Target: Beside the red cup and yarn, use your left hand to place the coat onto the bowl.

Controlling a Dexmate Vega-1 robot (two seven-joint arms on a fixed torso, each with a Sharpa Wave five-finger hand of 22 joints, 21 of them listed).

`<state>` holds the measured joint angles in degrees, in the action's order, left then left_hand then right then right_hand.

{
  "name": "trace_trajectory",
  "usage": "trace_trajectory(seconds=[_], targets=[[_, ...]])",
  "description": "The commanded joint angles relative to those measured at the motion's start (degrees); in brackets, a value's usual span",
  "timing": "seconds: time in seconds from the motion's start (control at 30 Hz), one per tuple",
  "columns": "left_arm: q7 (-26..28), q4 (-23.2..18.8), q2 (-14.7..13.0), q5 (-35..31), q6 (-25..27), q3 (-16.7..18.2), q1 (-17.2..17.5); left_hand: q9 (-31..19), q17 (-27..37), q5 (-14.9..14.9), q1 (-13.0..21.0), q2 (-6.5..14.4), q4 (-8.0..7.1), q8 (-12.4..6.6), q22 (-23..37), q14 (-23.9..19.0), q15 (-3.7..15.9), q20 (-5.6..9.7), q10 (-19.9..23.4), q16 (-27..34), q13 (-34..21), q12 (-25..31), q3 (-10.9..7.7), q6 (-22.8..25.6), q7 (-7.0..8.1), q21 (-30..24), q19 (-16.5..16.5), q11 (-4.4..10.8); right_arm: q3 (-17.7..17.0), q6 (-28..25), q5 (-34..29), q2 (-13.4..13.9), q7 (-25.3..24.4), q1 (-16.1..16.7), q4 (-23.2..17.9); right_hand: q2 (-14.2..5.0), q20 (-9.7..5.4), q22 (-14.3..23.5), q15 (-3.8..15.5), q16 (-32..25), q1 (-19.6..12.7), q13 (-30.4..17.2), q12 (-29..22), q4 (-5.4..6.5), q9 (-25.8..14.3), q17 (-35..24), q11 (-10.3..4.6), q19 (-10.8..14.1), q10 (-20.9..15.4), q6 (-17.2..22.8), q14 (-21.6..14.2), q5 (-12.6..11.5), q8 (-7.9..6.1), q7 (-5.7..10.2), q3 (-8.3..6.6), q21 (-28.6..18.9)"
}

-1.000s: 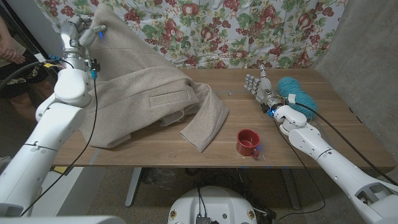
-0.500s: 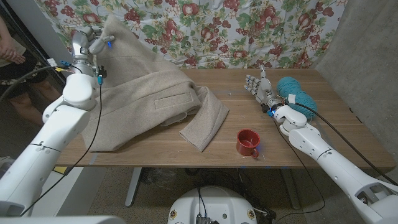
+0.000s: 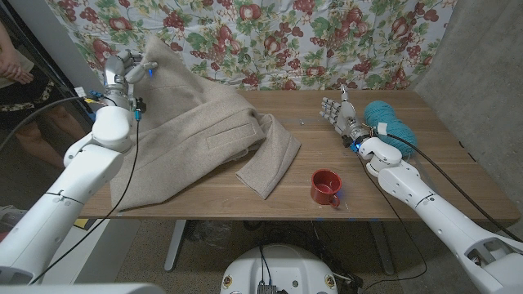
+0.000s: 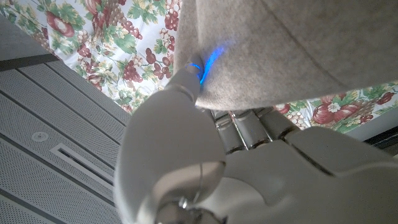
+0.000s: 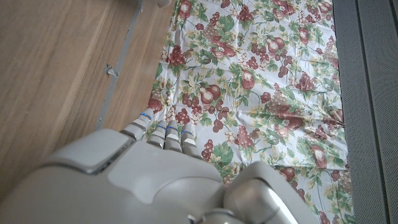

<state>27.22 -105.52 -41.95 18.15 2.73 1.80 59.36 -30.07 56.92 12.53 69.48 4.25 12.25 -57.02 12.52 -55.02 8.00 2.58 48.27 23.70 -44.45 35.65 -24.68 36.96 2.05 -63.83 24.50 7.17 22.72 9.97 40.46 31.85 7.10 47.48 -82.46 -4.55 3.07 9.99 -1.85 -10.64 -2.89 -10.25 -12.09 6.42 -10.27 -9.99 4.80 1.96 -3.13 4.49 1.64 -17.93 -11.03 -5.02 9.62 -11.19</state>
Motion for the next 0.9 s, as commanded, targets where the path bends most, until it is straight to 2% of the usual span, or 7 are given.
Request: trace_trajectory(seconds=[0.03, 0.23, 0.37, 0.43, 0.53, 0.63, 0.9], targets=[[2.1, 0.9, -0.3, -1.0, 3.0, -2.1, 0.0, 0.3, 0.1, 0.4, 0.0, -0.7, -2.67, 0.03, 0.1, -0.5, 3.9, 0.02, 2.0, 0.0, 0.0, 0.4, -3.24, 1.0, 0.51, 0.0, 0.5, 1.36, 0.4, 1.1, -0.3, -1.5, 0.4, -1.4, 2.7, -1.09, 0.12, 0.3, 0.0, 0.1, 0.0, -0.3, 0.0, -0.05, -0.3, -0.2, 0.25, 0.2, -0.3, 0.1, -0.3, 0.0, 0.16, -0.29, -0.14, 0.0], [1.8, 2.9, -0.8, -1.5, 3.4, -3.8, -1.2, 1.9, -0.9, 1.2, -1.3, -2.3, -2.99, 0.32, -0.2, -1.5, 4.01, -0.17, 3.9, -0.6, 0.8, 0.4, -3.99, 3.3, 1.05, 0.4, 0.5, 2.25, 0.8, 1.4, -0.7, -2.1, 0.4, -1.9, 3.4, -1.1, 0.13, 0.3, -0.01, 0.2, 0.0, -0.3, 0.0, -0.06, -0.3, -0.2, 0.07, 0.2, -0.3, 0.0, -0.2, 0.0, 0.17, -0.3, -0.17, 0.0], [1.5, 4.1, -0.6, -1.2, 2.5, -4.5, -1.2, 4.2, -6.0, 1.3, -5.3, -3.3, -4.24, 1.32, -0.8, -1.4, 3.17, 1.25, 3.5, -4.2, 4.0, -2.1, -4.7, 3.7, 1.44, 1.1, -1.0, 2.5, 1.0, 1.3, -0.7, -2.3, 0.4, -1.9, 3.7, -1.12, 0.14, 0.3, -0.02, 0.1, 0.0, -0.3, 0.0, -0.06, -0.3, -0.2, 0.27, 0.2, -0.3, 0.0, -0.3, 0.0, 0.17, -0.31, -0.2, 0.0], [1.1, 4.4, -0.8, -0.9, 2.5, -4.8, -1.2, 5.1, -11.7, 1.0, -8.2, -4.0, -4.24, 0.64, -1.7, -1.1, 2.55, 1.97, 4.4, -7.8, 8.7, -5.2, -7.03, 2.9, 2.79, 2.8, -1.4, 2.06, 1.1, 1.3, -0.8, -2.4, 0.4, -1.9, 3.7, -1.13, 0.14, 0.3, -0.04, 0.1, 0.0, -0.3, 0.0, -0.06, -0.3, -0.2, 0.21, 0.2, -0.3, 0.0, -0.3, 0.0, 0.17, -0.28, -0.21, 0.0], [0.9, 4.8, -1.0, -0.8, 2.3, -5.2, -1.2, 8.9, -15.4, 0.8, -11.7, -5.3, -4.13, 2.65, -2.0, -1.2, 3.61, 3.37, 4.8, -9.9, 11.4, -7.2, -11.4, 4.3, 1.23, 4.4, -1.4, 2.67, 1.1, 1.6, -0.9, -2.4, 0.4, -1.9, 3.8, -1.14, 0.14, 0.3, -0.04, 0.2, 0.0, -0.3, 0.0, -0.06, -0.3, -0.2, 0.18, 0.2, -0.3, 0.0, -0.2, 0.1, 0.17, -0.22, -0.24, 0.0], [0.9, 4.7, -1.1, -0.5, 2.1, -5.2, -0.9, 11.1, -16.9, 0.5, -13.9, -6.3, -4.25, 4.23, -2.1, -0.5, 3.61, 3.66, 4.5, -10.9, 13.0, -8.4, -13.65, 4.9, 0.66, 5.2, -1.5, 2.56, 1.1, 2.2, -1.1, -2.6, 0.4, -1.8, 3.9, -1.16, 0.14, 0.3, -0.02, 0.2, 0.0, -0.3, 0.0, -0.07, -0.3, -0.2, 0.22, 0.2, -0.3, 0.0, -0.2, 0.1, 0.15, -0.27, -0.26, 0.0], [1.6, 3.3, -1.8, 0.2, 3.8, -5.0, 0.3, 12.7, -17.9, 0.2, -15.3, -6.6, -4.28, 5.54, -2.1, -0.1, 3.5, 3.48, 4.1, -11.2, 13.4, -9.0, -15.46, 4.7, 0.6, 5.7, -1.6, 2.1, 1.0, 2.6, -1.1, -2.9, 0.3, -1.8, 4.0, -1.17, 0.15, 0.3, 0.03, 0.1, 0.0, -0.3, 0.1, -0.08, -0.3, -0.2, 0.1, 0.2, -0.2, 0.0, -0.3, 0.1, 0.16, -0.27, -0.31, 0.0]])
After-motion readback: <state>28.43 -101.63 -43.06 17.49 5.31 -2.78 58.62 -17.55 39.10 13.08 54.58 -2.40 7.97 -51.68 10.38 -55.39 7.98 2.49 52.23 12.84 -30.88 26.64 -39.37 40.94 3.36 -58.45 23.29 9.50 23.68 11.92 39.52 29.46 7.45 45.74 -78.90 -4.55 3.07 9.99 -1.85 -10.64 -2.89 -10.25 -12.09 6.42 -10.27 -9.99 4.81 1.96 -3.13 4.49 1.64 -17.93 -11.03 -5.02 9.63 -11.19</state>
